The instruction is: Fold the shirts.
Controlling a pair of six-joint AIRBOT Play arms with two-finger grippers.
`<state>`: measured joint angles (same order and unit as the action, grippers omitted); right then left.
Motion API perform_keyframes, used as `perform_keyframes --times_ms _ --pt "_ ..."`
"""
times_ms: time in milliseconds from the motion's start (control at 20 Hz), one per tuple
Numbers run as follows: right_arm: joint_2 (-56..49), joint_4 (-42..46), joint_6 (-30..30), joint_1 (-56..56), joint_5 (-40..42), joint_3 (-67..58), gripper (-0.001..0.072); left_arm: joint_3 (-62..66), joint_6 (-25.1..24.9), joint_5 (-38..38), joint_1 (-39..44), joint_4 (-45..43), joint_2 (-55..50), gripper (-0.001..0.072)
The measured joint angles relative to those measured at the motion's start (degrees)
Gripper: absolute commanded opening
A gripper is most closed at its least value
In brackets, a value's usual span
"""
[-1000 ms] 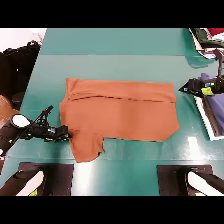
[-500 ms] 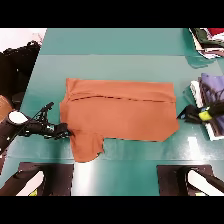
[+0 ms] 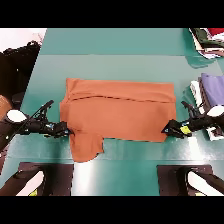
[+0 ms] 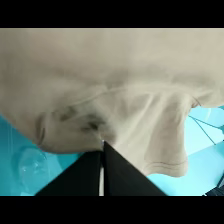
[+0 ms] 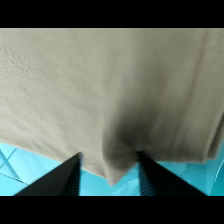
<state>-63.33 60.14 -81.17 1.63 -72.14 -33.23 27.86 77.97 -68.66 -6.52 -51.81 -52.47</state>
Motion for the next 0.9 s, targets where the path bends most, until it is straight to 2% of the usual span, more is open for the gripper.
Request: perform_keyframes --times_ms 200,500,800,850,900 --pt "3.74 0.20 0.09 -0.81 1.44 0.61 0.0384 0.00 -0.28 -0.59 0.00 -0.02 -0.02 0.0026" --pt "10.23 3.65 -2.34 -1.11 -2.86 0.81 0.0385 0.00 -0.42 -0.94 0.00 -0.07 0.00 0.0026" --pt "5.88 5.46 -4.35 -1.11 -4.61 0.83 0.0384 0.00 -0.48 -0.98 0.00 -0.07 -0.02 0.0026" --pt "4.46 5.46 -4.50 -1.11 -4.37 0.83 0.0378 0.00 -0.55 -0.98 0.00 -0.07 -0.02 0.0026" --pt "3.04 5.40 -4.61 -1.11 -3.87 0.83 0.0294 0.00 -0.76 -0.98 0.00 -0.07 -0.02 0.0026"
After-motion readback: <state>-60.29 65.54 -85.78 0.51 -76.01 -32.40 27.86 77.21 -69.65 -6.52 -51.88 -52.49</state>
